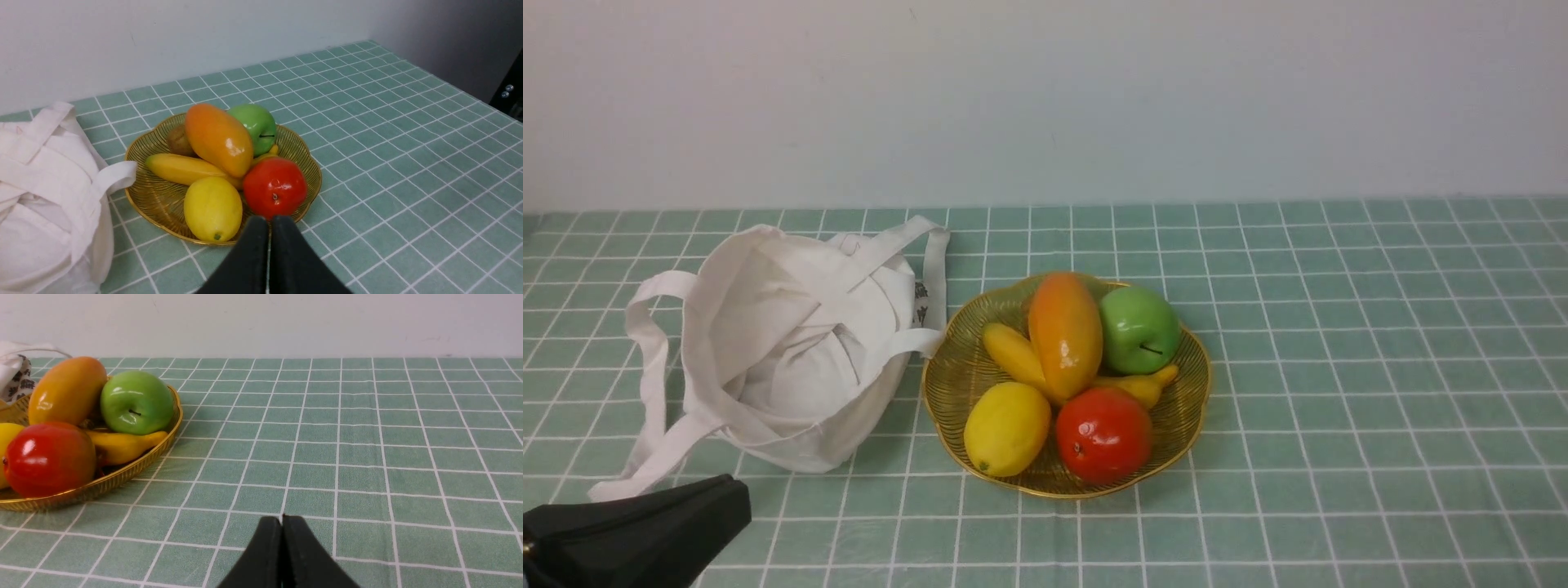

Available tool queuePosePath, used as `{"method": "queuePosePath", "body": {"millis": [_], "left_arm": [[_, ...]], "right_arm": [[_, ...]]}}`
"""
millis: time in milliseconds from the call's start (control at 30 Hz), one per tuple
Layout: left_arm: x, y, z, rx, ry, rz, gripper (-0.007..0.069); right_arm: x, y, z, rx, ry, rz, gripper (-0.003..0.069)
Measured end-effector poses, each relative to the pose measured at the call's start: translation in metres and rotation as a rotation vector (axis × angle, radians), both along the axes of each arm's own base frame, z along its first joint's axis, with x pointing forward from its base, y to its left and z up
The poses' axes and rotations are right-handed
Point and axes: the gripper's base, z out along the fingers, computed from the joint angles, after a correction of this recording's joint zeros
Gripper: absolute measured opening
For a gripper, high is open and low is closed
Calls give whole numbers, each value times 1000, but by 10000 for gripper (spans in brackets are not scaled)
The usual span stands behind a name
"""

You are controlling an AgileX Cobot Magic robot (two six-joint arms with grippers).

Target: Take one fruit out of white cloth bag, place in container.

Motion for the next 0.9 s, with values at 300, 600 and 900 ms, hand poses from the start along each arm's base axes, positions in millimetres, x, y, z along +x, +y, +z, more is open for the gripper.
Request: {"method": "queuePosePath", "body": {"millis": [300, 600, 900], "left_arm": [[1, 5, -2, 22, -58, 50, -8], [-15, 37, -69, 151, -115, 380, -8], [-17, 46, -118, 79, 21, 513, -8]], "right_arm": [[0, 0, 0, 0, 0, 0, -15], [0, 0, 0, 0, 0, 0, -15], [0, 0, 0, 0, 0, 0, -15]]}}
